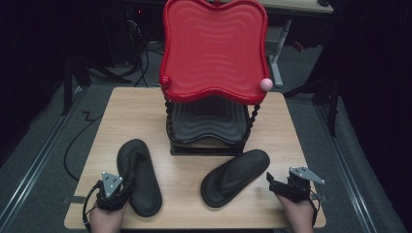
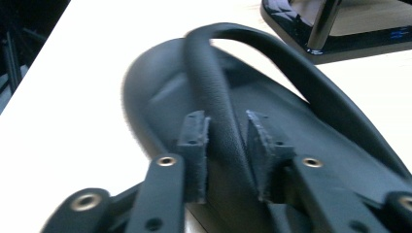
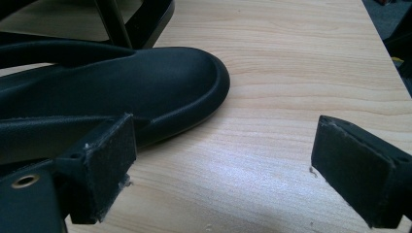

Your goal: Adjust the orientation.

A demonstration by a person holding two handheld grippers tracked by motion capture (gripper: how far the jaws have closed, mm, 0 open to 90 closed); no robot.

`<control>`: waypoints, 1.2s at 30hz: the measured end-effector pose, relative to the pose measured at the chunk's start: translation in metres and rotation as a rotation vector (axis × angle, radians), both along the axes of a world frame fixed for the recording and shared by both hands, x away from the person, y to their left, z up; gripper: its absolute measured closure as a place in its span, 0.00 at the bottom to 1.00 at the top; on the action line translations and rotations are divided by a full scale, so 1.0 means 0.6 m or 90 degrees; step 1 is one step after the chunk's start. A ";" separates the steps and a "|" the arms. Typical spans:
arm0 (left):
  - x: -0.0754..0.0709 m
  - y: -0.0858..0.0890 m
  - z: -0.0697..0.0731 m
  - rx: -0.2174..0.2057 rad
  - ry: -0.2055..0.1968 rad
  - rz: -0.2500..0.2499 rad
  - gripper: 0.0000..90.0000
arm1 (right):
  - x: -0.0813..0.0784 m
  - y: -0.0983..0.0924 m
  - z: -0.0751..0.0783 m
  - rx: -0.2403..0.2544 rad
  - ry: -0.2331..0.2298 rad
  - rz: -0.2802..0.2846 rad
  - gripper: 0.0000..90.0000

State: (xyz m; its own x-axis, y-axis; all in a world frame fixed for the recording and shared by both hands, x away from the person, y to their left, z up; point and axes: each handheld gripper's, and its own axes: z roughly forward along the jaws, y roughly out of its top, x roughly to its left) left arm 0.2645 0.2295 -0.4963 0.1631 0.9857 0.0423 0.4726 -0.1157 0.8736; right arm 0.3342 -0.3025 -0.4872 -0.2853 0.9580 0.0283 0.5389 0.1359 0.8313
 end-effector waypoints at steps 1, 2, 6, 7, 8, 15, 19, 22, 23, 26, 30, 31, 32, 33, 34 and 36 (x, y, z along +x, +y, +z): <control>0.002 0.000 0.000 0.008 -0.002 -0.006 0.82 | 0.000 0.000 0.000 -0.001 0.000 0.001 0.10; 0.005 0.001 0.001 0.016 -0.004 -0.015 0.84 | -0.001 0.000 0.000 -0.002 0.000 0.002 0.10; 0.007 0.007 -0.001 0.015 -0.006 -0.039 0.83 | -0.002 -0.002 0.000 0.001 -0.001 0.004 0.12; 0.006 0.010 -0.001 -0.003 0.001 -0.039 0.80 | -0.002 -0.002 0.000 0.003 0.000 0.004 0.13; 0.005 0.014 -0.001 -0.018 0.005 -0.035 0.71 | -0.001 -0.002 -0.001 0.005 0.000 0.007 0.14; -0.021 0.020 -0.011 -0.010 0.016 -0.035 0.69 | 0.001 0.001 0.000 0.016 0.003 0.021 0.17; -0.020 0.014 -0.011 0.017 0.008 -0.038 0.76 | 0.002 0.003 -0.001 0.014 0.004 0.024 0.17; -0.019 0.013 -0.010 0.031 0.002 -0.030 0.82 | 0.002 0.003 -0.002 0.012 0.007 0.027 0.18; -0.018 0.014 -0.010 0.032 0.000 -0.027 0.83 | 0.002 0.003 -0.002 0.012 0.006 0.027 0.18; -0.018 0.024 -0.009 0.020 -0.012 -0.010 0.86 | 0.002 0.002 -0.004 0.015 0.009 0.028 0.19; -0.020 0.030 -0.004 0.018 -0.023 0.005 0.90 | 0.002 0.002 -0.005 0.015 0.012 0.032 0.21; -0.021 0.033 -0.001 0.003 -0.030 0.009 0.90 | 0.002 0.002 -0.005 0.014 0.012 0.033 0.21; -0.023 0.035 0.000 0.001 -0.032 0.008 0.91 | 0.002 0.002 -0.005 0.014 0.011 0.033 0.21; -0.024 0.036 0.001 -0.001 -0.034 0.005 0.92 | 0.002 0.003 -0.005 0.015 0.011 0.032 0.21; -0.026 0.036 0.002 -0.001 -0.039 0.004 0.92 | 0.002 0.003 -0.005 0.015 0.011 0.032 0.21; -0.032 0.036 0.008 0.002 -0.056 0.004 0.92 | 0.003 0.005 -0.006 0.015 0.012 0.033 0.21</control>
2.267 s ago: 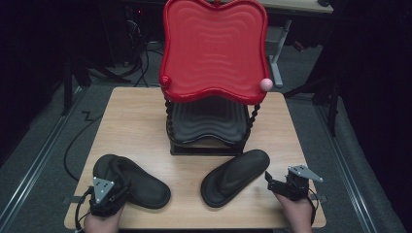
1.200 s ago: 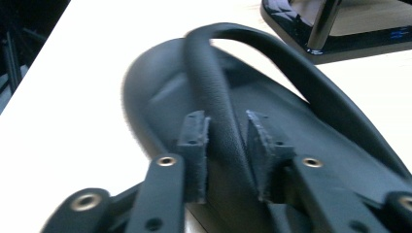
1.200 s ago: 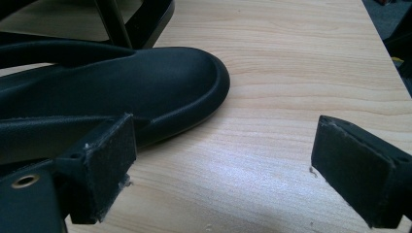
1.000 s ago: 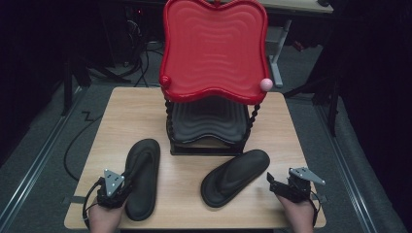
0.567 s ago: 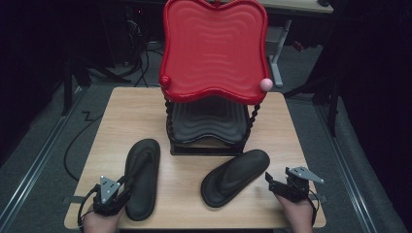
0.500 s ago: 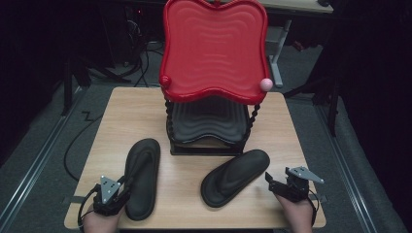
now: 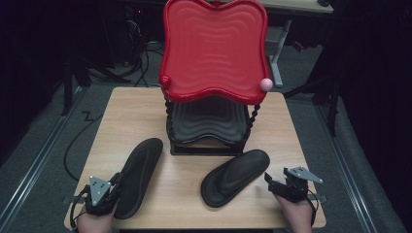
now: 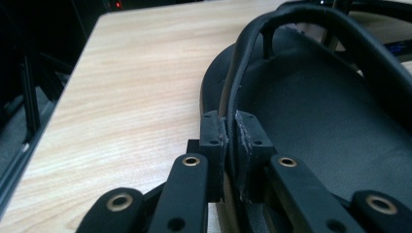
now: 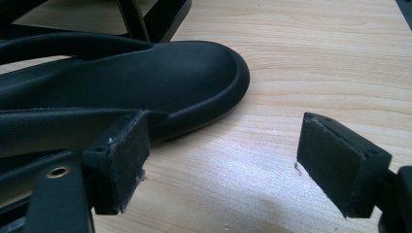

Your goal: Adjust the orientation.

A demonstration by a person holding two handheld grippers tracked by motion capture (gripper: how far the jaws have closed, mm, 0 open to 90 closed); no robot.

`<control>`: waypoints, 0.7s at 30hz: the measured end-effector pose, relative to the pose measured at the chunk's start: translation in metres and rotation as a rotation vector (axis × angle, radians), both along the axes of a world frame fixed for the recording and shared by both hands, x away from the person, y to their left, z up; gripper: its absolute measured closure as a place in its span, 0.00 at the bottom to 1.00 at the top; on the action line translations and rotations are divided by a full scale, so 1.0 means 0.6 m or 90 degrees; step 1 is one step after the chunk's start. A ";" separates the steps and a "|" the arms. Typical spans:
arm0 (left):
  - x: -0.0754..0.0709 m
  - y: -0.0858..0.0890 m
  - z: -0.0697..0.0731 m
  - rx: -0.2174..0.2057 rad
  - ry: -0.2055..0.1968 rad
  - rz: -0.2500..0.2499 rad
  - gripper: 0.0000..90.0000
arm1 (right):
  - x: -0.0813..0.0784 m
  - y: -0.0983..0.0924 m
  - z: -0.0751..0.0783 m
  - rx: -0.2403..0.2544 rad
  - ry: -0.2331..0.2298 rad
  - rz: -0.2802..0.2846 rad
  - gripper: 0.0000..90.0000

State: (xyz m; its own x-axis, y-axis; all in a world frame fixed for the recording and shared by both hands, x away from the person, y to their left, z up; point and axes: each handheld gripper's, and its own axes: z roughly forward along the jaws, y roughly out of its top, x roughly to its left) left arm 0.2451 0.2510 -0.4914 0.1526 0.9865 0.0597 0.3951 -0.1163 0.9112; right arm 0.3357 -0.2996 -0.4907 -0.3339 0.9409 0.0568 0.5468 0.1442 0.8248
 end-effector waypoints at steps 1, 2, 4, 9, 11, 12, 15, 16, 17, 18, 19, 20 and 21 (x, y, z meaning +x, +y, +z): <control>0.000 0.000 0.000 0.000 0.000 0.000 0.92 | 0.000 0.000 0.000 0.000 0.000 0.000 0.21; -0.003 0.000 0.002 -0.001 -0.010 -0.001 0.92 | 0.000 0.000 0.000 0.000 0.000 0.001 0.22; -0.010 0.000 0.007 -0.003 -0.024 -0.008 0.92 | 0.002 0.001 0.000 -0.002 -0.003 0.003 0.22; -0.032 0.001 0.018 -0.020 -0.061 -0.014 0.92 | 0.006 0.004 0.000 0.005 -0.003 0.001 0.21; -0.050 0.001 0.027 -0.044 -0.086 -0.019 0.92 | 0.009 0.003 0.002 0.012 -0.009 0.001 0.22; -0.056 0.000 0.031 -0.048 -0.096 -0.019 0.92 | 0.010 0.003 0.003 0.015 -0.009 -0.001 0.22; -0.075 -0.005 0.043 -0.059 -0.127 -0.029 0.92 | 0.012 0.004 0.007 0.017 -0.021 0.002 0.28; -0.075 -0.005 0.043 -0.059 -0.127 -0.029 0.92 | 0.012 0.004 0.007 0.017 -0.021 0.002 0.28; -0.081 -0.007 0.047 -0.059 -0.136 -0.034 0.92 | 0.012 0.005 0.008 0.022 -0.021 0.003 0.31; -0.089 -0.011 0.050 -0.063 -0.147 -0.041 0.92 | 0.013 0.006 0.012 0.035 -0.027 0.014 0.35; -0.092 -0.014 0.051 -0.063 -0.151 -0.043 0.92 | 0.013 0.007 0.013 0.033 -0.030 0.015 0.35; -0.095 -0.016 0.052 -0.068 -0.152 -0.045 0.92 | 0.011 0.009 0.015 0.032 -0.037 0.013 0.34; -0.098 -0.018 0.052 -0.075 -0.153 -0.048 0.92 | 0.010 0.011 0.017 0.029 -0.049 0.014 0.35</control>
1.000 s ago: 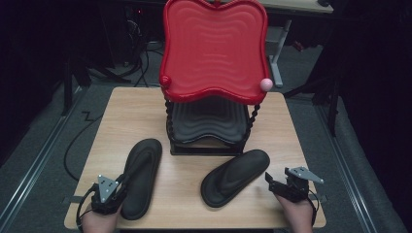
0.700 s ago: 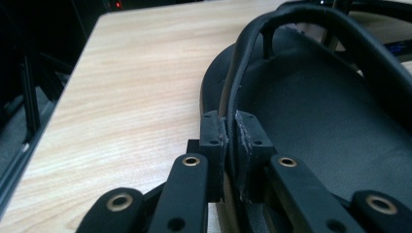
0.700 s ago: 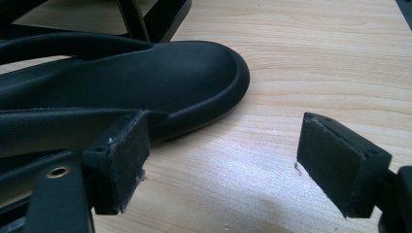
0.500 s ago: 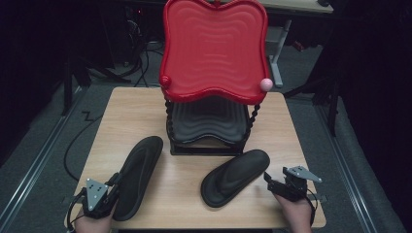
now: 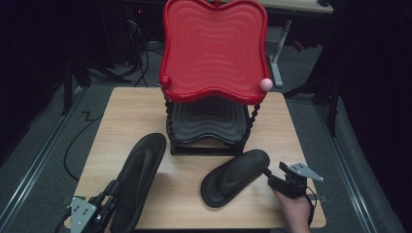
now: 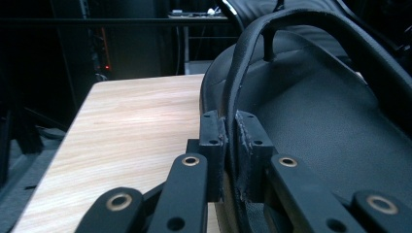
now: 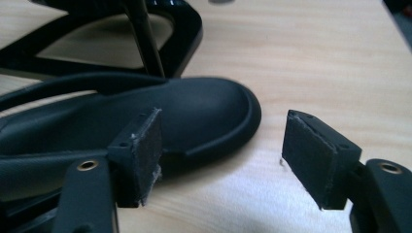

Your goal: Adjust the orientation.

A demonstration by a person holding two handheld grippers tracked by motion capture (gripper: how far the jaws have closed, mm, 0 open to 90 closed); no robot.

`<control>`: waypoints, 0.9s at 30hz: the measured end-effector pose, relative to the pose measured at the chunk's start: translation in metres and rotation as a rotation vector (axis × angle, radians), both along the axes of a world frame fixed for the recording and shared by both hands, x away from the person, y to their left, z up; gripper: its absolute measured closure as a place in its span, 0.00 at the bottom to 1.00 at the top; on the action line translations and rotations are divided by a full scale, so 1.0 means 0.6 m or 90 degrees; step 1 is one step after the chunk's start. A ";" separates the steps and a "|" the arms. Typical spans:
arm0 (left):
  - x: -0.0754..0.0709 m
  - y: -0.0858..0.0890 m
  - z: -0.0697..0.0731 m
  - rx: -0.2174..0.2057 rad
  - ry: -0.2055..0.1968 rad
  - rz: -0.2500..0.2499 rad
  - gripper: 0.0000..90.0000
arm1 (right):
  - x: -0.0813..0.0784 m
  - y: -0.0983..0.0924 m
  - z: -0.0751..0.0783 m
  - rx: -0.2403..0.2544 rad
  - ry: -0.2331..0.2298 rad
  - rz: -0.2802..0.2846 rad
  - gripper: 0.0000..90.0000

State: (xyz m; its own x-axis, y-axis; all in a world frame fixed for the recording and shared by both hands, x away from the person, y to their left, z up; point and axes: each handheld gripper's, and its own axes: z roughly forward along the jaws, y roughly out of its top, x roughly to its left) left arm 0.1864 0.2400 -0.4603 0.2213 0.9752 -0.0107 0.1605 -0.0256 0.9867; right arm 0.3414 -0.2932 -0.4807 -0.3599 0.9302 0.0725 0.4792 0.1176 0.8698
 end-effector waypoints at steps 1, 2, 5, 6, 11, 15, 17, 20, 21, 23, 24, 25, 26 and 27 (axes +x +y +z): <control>0.000 0.000 0.000 0.000 0.000 0.000 0.92 | -0.002 0.002 0.002 -0.003 -0.007 0.003 0.35; -0.004 -0.006 0.000 0.001 -0.001 -0.009 0.92 | -0.003 0.005 0.004 -0.007 -0.013 0.003 0.35; -0.009 -0.016 0.001 0.004 -0.003 -0.023 0.92 | -0.007 0.011 0.009 -0.022 -0.031 0.005 0.33; -0.009 -0.016 0.001 0.004 -0.003 -0.023 0.92 | -0.009 0.013 0.010 -0.019 -0.037 0.008 0.34; -0.010 -0.035 0.006 0.007 -0.010 -0.053 0.92 | -0.024 0.023 0.021 -0.012 -0.067 0.022 0.34; -0.002 -0.056 0.009 0.014 -0.020 -0.080 0.92 | -0.036 0.035 0.029 -0.009 -0.085 0.020 0.34; 0.005 -0.065 0.011 0.016 -0.023 -0.090 0.92 | -0.043 0.044 0.034 -0.002 -0.088 0.025 0.34; 0.017 -0.081 0.013 0.017 -0.028 -0.105 0.92 | -0.050 0.056 0.038 -0.004 -0.100 0.039 0.33; 0.023 -0.090 0.014 0.018 -0.030 -0.112 0.92 | -0.052 0.059 0.039 -0.006 -0.104 0.041 0.33; 0.033 -0.104 0.016 0.021 -0.030 -0.117 0.92 | -0.058 0.071 0.045 -0.007 -0.116 0.061 0.33; 0.041 -0.113 0.019 0.013 -0.022 -0.118 0.92 | -0.059 0.074 0.048 0.000 -0.117 0.073 0.34; 0.045 -0.121 0.024 0.003 -0.016 -0.120 0.92 | -0.059 0.077 0.049 0.008 -0.115 0.081 0.33; 0.048 -0.130 0.027 0.003 -0.020 -0.118 0.92 | -0.059 0.079 0.051 0.011 -0.119 0.086 0.33; 0.050 -0.141 0.031 0.014 -0.026 -0.116 0.92 | -0.058 0.081 0.052 0.011 -0.125 0.094 0.33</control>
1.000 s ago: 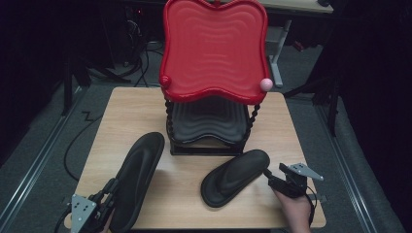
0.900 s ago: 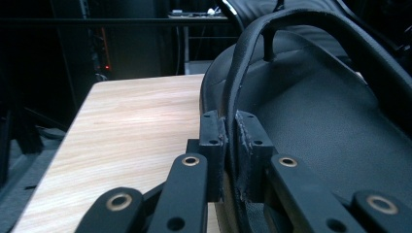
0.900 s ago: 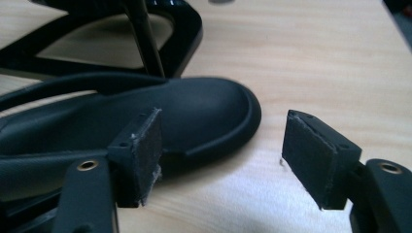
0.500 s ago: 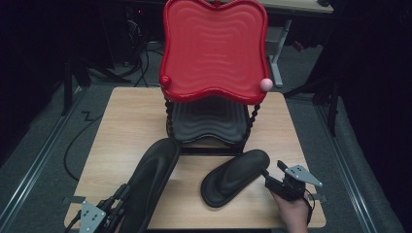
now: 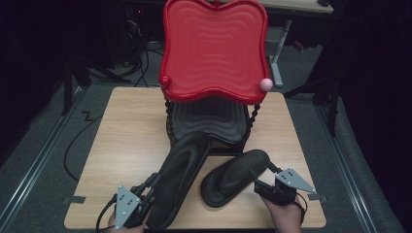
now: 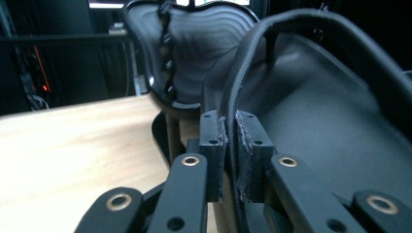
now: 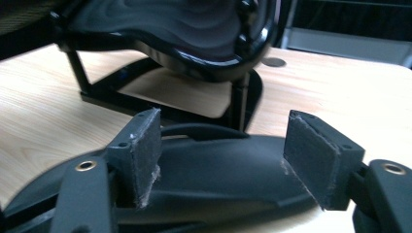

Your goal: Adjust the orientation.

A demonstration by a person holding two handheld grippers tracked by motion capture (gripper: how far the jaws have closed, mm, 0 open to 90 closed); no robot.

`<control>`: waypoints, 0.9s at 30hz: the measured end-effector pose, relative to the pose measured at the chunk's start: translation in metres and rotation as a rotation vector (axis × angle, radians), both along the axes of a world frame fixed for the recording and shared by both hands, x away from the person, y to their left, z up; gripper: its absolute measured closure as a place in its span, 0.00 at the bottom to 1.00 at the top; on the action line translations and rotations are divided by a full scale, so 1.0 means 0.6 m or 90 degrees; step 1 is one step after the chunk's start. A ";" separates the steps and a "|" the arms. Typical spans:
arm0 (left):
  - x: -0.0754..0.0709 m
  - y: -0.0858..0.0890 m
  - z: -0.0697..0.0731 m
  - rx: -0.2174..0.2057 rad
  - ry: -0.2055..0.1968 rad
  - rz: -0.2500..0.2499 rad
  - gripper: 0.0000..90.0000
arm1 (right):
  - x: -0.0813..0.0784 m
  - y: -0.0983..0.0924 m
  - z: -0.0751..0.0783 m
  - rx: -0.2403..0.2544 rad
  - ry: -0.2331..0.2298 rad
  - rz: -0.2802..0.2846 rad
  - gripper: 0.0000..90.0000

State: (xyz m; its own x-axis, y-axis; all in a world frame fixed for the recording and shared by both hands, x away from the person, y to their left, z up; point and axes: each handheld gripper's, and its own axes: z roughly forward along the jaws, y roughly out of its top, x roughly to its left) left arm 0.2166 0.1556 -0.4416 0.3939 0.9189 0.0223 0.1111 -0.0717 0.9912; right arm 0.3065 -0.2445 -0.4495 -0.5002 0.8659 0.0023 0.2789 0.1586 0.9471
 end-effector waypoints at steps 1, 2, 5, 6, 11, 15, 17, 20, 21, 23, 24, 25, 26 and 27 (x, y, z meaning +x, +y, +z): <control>0.006 -0.016 0.007 0.011 -0.009 0.001 0.92 | 0.000 0.002 0.001 -0.004 -0.006 0.005 0.32; 0.006 -0.016 0.007 0.011 -0.009 0.001 0.92 | 0.001 0.004 0.001 -0.005 -0.010 0.007 0.32; 0.021 -0.044 0.013 0.002 -0.018 0.007 0.92 | 0.001 0.009 0.002 0.016 -0.004 0.023 0.32; 0.026 -0.052 0.013 0.001 -0.021 0.007 0.92 | 0.001 0.009 0.002 0.016 -0.004 0.023 0.32; 0.051 -0.080 0.008 0.013 -0.036 0.006 0.92 | -0.003 0.031 0.016 0.017 -0.008 0.045 0.35; 0.068 -0.079 0.004 0.010 -0.038 0.010 0.92 | -0.018 0.063 0.026 0.029 -0.020 0.062 0.35; 0.072 -0.077 0.003 0.009 -0.040 0.011 0.92 | -0.018 0.069 0.028 0.030 -0.021 0.063 0.35; 0.092 -0.072 0.000 0.013 -0.048 0.017 0.92 | -0.019 0.096 0.043 0.040 -0.037 0.065 0.35; 0.092 -0.072 0.000 0.013 -0.048 0.017 0.92 | -0.019 0.103 0.048 0.044 -0.040 0.064 0.35; 0.107 -0.073 -0.003 0.012 -0.046 0.022 0.92 | -0.019 0.109 0.053 0.048 -0.047 0.066 0.36; 0.111 -0.075 -0.004 0.012 -0.047 0.024 0.92 | -0.018 0.119 0.060 0.049 -0.059 0.068 0.36; 0.116 -0.077 -0.005 0.016 -0.049 0.028 0.92 | -0.017 0.123 0.064 0.050 -0.064 0.067 0.36; 0.120 -0.079 -0.006 0.020 -0.050 0.031 0.92 | -0.017 0.135 0.074 0.055 -0.074 0.071 0.38; 0.123 -0.082 -0.007 0.024 -0.051 0.033 0.92 | -0.017 0.135 0.074 0.055 -0.074 0.071 0.38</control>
State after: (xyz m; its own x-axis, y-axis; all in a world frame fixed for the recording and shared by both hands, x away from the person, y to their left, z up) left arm 0.2901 0.1067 -0.4456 0.3420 0.9358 0.0862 0.0365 -0.1049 0.9938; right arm 0.2965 -0.1633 -0.4052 -0.5939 0.8045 0.0107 0.1517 0.0989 0.9835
